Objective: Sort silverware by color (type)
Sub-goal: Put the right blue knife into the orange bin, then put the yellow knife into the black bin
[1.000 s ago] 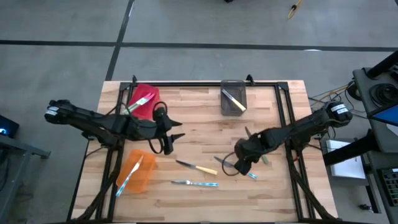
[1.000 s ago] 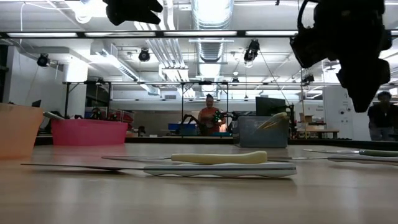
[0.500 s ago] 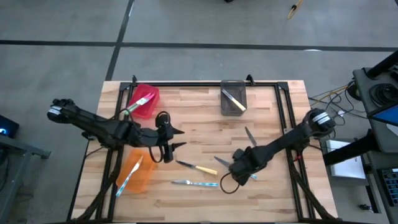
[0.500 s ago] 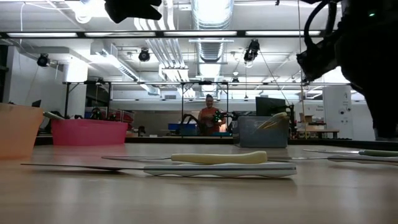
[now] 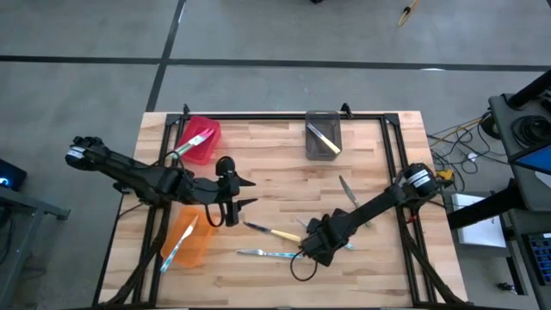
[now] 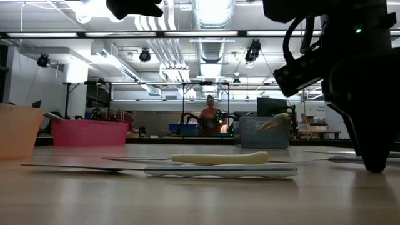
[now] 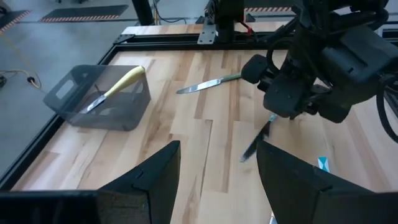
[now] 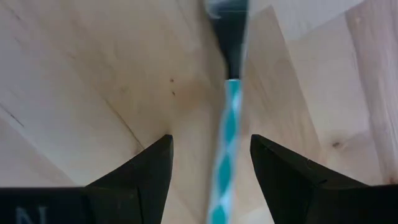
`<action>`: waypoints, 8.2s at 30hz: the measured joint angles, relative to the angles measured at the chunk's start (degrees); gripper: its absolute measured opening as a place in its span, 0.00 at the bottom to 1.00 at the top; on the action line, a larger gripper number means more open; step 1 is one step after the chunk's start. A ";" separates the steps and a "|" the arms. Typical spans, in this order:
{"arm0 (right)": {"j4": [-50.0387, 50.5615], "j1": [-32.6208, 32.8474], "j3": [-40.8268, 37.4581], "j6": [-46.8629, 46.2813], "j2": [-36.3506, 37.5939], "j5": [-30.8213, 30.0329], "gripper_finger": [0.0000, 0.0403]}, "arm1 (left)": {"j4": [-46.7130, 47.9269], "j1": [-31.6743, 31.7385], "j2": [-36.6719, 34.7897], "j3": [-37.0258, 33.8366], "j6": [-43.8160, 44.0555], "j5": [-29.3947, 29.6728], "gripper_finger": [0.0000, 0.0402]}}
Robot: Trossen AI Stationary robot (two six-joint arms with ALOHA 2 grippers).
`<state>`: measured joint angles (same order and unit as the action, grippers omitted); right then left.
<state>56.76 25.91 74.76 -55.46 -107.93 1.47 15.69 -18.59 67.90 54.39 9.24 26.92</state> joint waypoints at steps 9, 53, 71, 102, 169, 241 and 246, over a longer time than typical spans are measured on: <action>-0.28 -0.90 -0.26 1.19 -0.08 0.10 0.41 | -2.71 0.02 0.02 0.00 -1.42 0.12 0.48; -95.54 -6.92 -42.09 69.61 42.84 -2.73 0.04 | -42.15 -1.49 9.30 -3.69 -7.37 -9.85 0.48; -105.02 -8.46 -41.35 74.93 42.80 3.42 0.04 | -55.35 -2.49 31.60 8.67 -11.53 1.12 0.48; -104.75 -11.32 -40.57 75.84 43.24 -1.92 0.24 | -19.45 -3.91 33.38 27.26 -2.69 14.48 0.07; -88.29 -11.34 -40.63 73.05 51.99 -18.03 0.44 | 73.45 -22.84 29.66 24.09 83.37 -60.96 0.09; -82.31 -11.34 -37.78 63.70 51.99 -18.04 0.44 | 61.98 -12.33 29.75 36.18 46.45 -13.23 0.09; -72.34 -11.34 -33.32 56.57 50.31 -18.07 0.44 | 51.34 -10.30 29.68 32.21 25.41 -10.33 0.03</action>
<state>-15.57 14.58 41.44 1.11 -57.62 -16.60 67.03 -28.89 97.58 86.60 34.65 16.59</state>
